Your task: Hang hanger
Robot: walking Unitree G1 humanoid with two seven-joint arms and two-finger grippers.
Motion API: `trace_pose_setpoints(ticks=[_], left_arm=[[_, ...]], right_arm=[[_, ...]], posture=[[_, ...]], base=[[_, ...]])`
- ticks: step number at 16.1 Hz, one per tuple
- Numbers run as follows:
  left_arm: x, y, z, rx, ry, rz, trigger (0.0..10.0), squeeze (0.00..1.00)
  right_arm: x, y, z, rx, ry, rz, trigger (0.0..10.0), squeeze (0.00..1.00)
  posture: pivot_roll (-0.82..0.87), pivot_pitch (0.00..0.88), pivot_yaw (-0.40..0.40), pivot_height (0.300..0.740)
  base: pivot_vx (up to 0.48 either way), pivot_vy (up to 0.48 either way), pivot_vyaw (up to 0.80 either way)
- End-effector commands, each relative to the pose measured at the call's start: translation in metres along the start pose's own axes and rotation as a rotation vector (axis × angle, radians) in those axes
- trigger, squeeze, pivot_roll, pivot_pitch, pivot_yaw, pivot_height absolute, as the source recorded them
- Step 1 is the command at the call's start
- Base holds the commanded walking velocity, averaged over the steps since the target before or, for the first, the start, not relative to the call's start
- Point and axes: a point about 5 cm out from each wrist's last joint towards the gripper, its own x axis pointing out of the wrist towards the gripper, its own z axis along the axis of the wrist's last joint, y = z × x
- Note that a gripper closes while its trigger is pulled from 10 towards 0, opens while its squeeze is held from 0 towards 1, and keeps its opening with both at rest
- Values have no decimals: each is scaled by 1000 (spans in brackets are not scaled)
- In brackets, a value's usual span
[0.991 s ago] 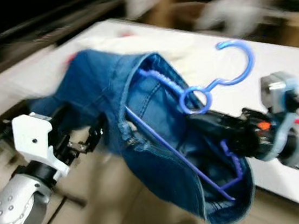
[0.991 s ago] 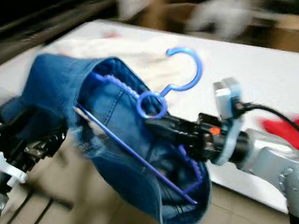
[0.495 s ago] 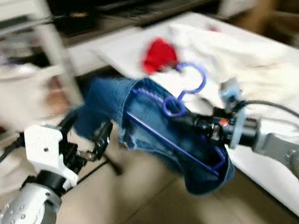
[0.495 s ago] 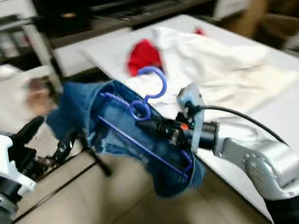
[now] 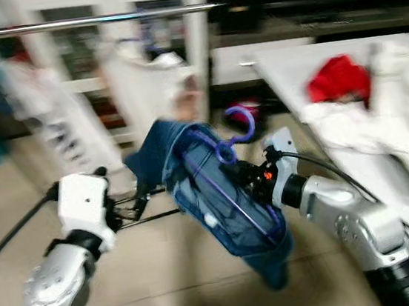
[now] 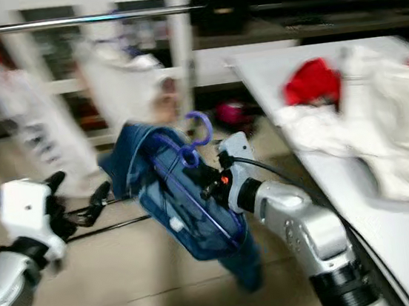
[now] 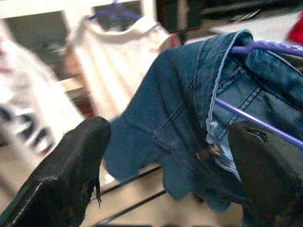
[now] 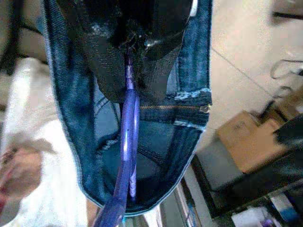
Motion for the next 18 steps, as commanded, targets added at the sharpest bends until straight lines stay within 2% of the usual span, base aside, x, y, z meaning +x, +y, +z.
trace_pose_setpoints(ticks=[1,5,8,9,11,14,16,17,18], left_arm=[[4,-1,1,17,-7,2,10000,0],[13,-4,-2,45,-1,-3,10000,0],[13,-3,-6,57,14,36,10000,0],[12,-3,-9,32,26,34,10000,0],[12,-4,-14,56,53,25,10000,0],[9,0,-8,60,7,40,10000,0],[10,6,-4,62,-15,16,10000,0],[12,12,0,84,-20,-13,10000,1000],[13,16,1,104,-9,-17,10000,1000]], right_arm=[[-3,-8,2,6,-22,-65,10000,0],[-2,-8,6,-12,-32,-79,10000,0],[-1,-4,10,-67,-27,-50,10000,0],[-1,-3,11,-81,-34,-50,10000,0],[0,-6,14,-84,-53,-76,10000,0],[0,-7,25,-74,-126,-45,10000,0],[0,-2,29,-86,-148,21,10000,0],[-2,1,33,-95,-163,65,10000,0],[-3,2,34,-97,-171,83,10000,0]], posture=[[-62,0,8,740],[-79,0,20,740],[-77,0,-1,740],[-77,0,-5,740],[-71,0,-15,740],[-63,0,-22,740],[-62,0,-22,740],[-62,0,-22,740],[-69,0,-14,740]], base=[[0,0,800],[0,0,800],[0,-416,0],[0,0,0],[0,0,0],[0,0,0],[0,0,0],[0,0,0],[0,0,0]])
